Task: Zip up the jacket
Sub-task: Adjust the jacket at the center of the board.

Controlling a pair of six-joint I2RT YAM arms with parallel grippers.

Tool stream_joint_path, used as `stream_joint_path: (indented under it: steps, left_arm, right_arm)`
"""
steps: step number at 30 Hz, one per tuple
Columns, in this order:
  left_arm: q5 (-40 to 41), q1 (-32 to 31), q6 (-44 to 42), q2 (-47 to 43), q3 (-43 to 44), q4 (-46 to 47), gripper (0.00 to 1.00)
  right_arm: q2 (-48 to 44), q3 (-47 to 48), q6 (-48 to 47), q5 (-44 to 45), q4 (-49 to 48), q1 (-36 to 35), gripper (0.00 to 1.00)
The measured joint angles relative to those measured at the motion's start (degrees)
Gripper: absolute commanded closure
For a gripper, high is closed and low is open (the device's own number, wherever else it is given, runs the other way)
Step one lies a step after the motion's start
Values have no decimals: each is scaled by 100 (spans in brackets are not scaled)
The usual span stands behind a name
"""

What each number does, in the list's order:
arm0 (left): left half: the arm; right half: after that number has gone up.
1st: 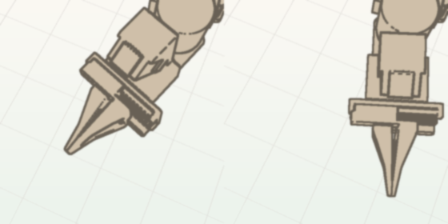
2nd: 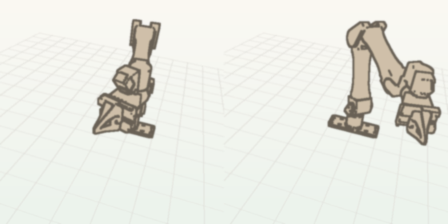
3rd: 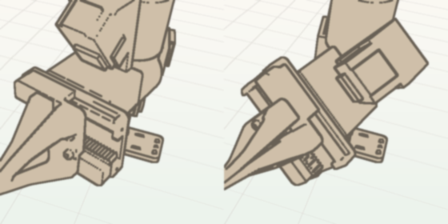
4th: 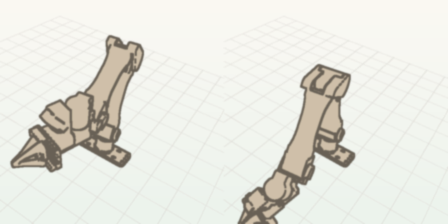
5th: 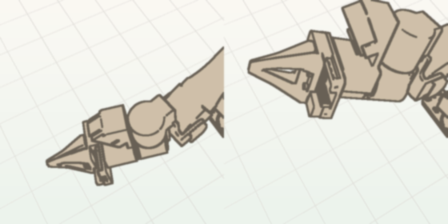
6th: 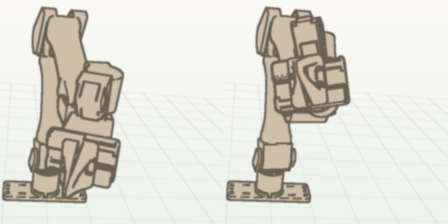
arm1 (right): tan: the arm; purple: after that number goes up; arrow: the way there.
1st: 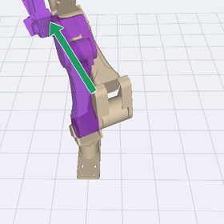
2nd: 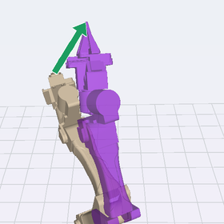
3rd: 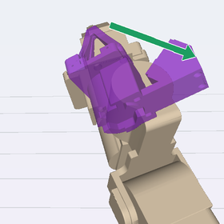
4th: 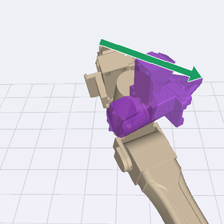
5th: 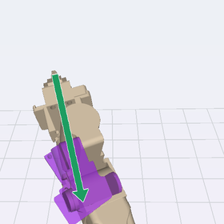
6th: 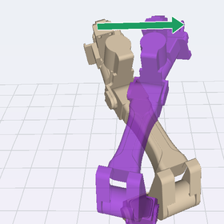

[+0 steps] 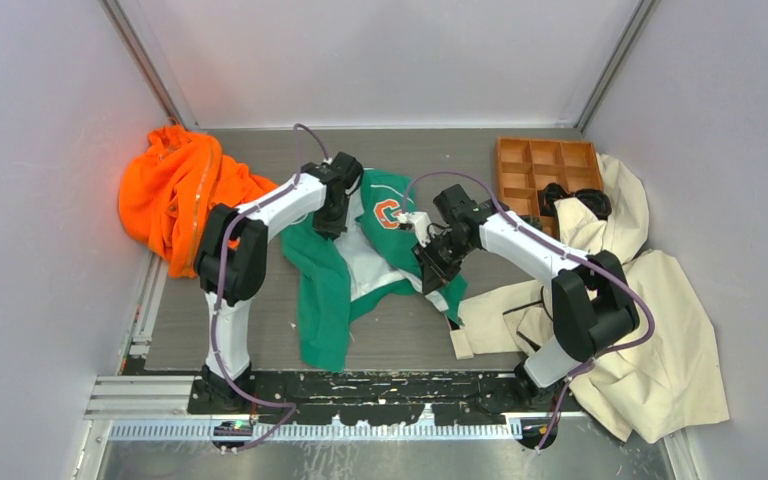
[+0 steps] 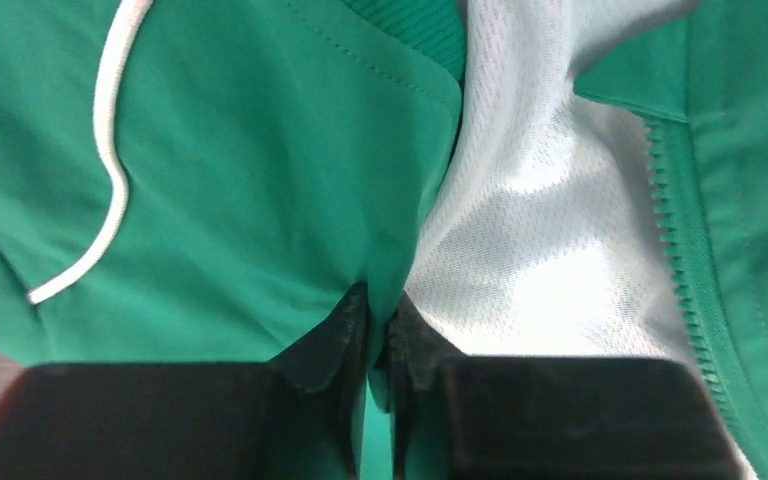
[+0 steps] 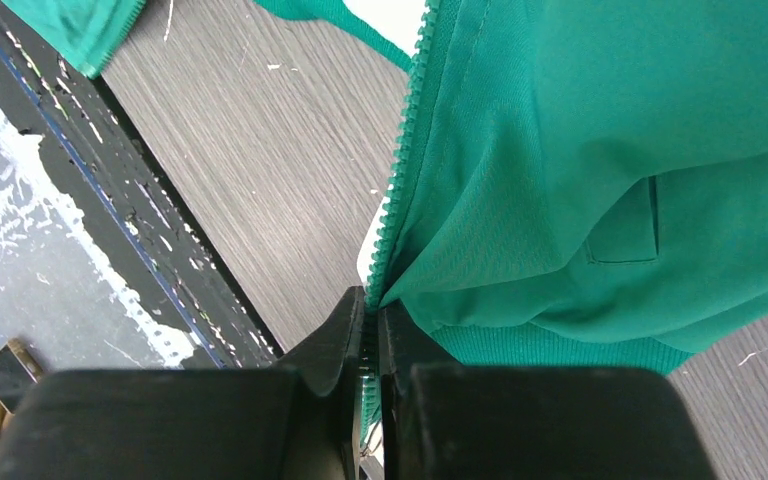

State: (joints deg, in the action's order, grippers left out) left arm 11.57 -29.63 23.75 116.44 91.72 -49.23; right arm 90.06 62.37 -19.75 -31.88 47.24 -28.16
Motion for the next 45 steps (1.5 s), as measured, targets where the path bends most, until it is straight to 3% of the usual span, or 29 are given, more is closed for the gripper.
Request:
stream_joint_path:
  steps: [7, 15, 20, 23, 27, 30, 34, 36, 41, 45]
  left_arm:
    - [-76, 46, -319, 96, 627, -136, 100]
    - [-2203, 811, -136, -481, 1097, 872, 99]
    - [-2787, 1292, 92, -566, 1021, 1434, 76]
    - [-2800, 1495, 168, -490, 938, 1445, 68]
    - [-2594, 1690, 175, -420, 761, 1366, 56]
    - [-2444, 1753, 136, -660, 317, 1453, 46]
    - [-2601, 1797, 109, -1915, -852, 1650, 45]
    - [-2968, 1790, 155, -2750, -1318, 1825, 45]
    - [-3777, 1578, 599, -4575, -2879, 3053, 46]
    - [-3803, 737, 1187, -5276, -4262, 3794, 47]
  right_arm:
    - [0, 0, 417, -11, -267, 122, 94]
    - [-251, 44, 1244, 109, -1056, 1434, 94]
    - [-549, 225, 1541, 120, -1478, 1473, 94]
    - [-503, 223, 1582, 166, -1655, 979, 93]
    - [-7, 205, 1563, 289, -1759, -17, 82]
    - [608, 212, 1497, 308, -1672, -522, 71]
    - [1228, 337, 1213, 129, -1150, -721, 39]
    - [1224, 393, 966, -94, -820, -713, 28]
    - [400, 435, 376, -785, -389, -396, 24]
    - [-470, 468, -24, -1578, -210, 623, 24]
